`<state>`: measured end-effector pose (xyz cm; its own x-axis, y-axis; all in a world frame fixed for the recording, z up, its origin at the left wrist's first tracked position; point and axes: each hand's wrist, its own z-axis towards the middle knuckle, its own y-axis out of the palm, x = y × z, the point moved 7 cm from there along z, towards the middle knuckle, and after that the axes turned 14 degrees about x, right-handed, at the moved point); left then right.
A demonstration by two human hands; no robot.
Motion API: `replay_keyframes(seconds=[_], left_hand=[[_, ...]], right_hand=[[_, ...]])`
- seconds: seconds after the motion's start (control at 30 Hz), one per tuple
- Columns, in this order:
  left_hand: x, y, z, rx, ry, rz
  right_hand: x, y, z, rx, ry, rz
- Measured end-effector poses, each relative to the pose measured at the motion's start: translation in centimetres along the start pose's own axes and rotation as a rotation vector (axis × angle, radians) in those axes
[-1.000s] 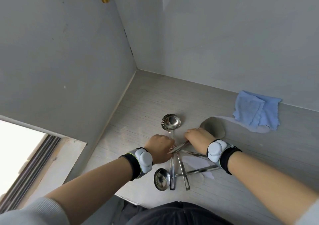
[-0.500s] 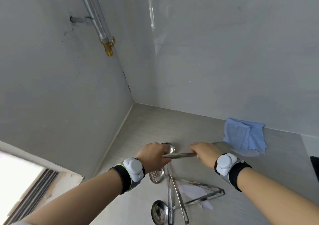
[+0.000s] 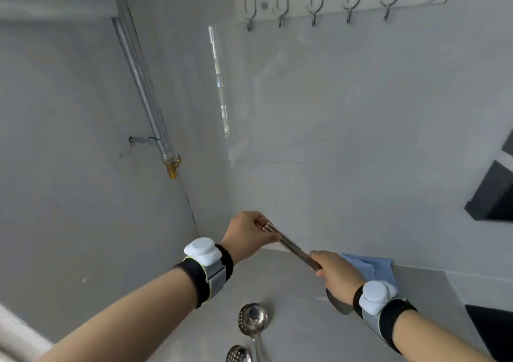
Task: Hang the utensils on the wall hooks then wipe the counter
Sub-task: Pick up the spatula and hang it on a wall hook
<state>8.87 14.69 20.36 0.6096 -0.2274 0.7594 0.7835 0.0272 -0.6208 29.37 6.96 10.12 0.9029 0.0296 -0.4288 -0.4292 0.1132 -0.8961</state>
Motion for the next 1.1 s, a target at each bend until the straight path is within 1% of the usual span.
replay_keyframes(seconds=[0.2, 0.37, 0.53, 0.67, 0.93, 1.1], left_hand=[[5.8, 0.2, 1.9, 0.003, -0.037, -0.282], [11.1, 0.7, 3.3, 0.001, -0.011, -0.413], [15.6, 1.5, 3.7, -0.046, 0.117, -0.405], [18.6, 1.9, 3.5, -0.089, 0.203, -0.414], [25.1, 1.5, 4.5, -0.133, 0.337, -0.514], [28.8, 1.2, 5.1, -0.157, 0.392, -0.493]], right_hand=[[-0.3, -5.4, 0.6, 0.143, 0.055, 0.112], [-0.6, -10.3, 1.4, 0.257, 0.106, 0.249], [-1.0, -15.5, 3.1, 0.403, 0.167, 0.394], [-1.9, -19.2, 4.7, 0.48, 0.177, 0.438], [-3.8, -27.7, 6.5, 0.62, 0.149, 0.457], [-3.6, -31.5, 6.8, 0.678, 0.17, 0.429]])
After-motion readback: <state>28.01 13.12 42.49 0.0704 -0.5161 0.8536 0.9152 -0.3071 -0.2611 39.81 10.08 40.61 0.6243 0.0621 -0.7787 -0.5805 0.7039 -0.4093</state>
